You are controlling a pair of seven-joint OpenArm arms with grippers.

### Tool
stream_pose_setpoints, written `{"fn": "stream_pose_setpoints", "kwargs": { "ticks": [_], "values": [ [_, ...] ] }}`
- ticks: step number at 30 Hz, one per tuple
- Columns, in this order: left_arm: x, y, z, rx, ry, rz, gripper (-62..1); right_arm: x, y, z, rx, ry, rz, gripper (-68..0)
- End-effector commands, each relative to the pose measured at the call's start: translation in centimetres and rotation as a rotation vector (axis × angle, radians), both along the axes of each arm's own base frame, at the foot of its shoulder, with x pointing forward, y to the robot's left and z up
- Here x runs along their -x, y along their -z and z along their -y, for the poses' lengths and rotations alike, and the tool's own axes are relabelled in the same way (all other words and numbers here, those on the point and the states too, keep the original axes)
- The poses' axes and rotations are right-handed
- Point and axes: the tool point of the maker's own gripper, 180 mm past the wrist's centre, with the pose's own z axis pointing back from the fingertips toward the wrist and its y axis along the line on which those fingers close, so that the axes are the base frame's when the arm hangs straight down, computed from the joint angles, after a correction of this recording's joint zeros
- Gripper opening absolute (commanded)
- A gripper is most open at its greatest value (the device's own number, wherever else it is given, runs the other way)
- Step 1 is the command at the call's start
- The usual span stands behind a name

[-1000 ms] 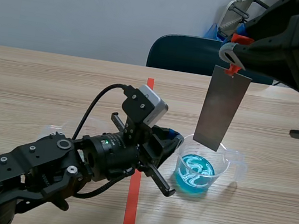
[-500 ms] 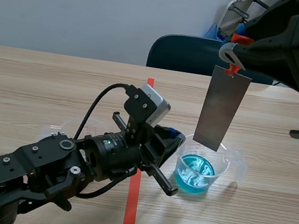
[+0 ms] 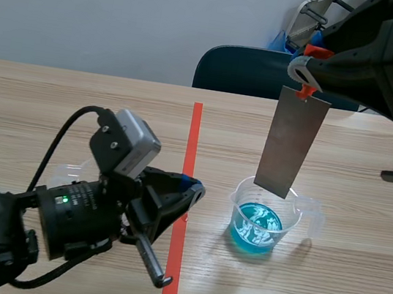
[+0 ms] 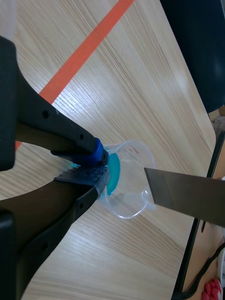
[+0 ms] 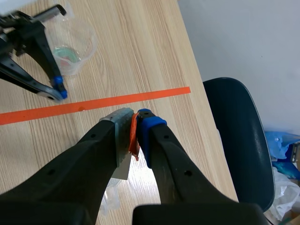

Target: Do the redox reaction experiment

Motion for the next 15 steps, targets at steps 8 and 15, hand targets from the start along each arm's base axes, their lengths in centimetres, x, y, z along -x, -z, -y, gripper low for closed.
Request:
{"fn": "stream_pose_setpoints", "kwargs": {
  "ticks": [8,15],
  "values": [
    [4.2,-1.5,-1.7,0.021,0.04,-0.004,-58.3,-0.2,-0.9,-0.1,-0.009,-0.002,0.033,-66.9],
    [5.4,-1.4,-2.0,0.029,0.043,-0.021,-58.2,-0.2,-0.9,-0.1,-0.008,-0.002,0.033,-66.9]
  ]
}}
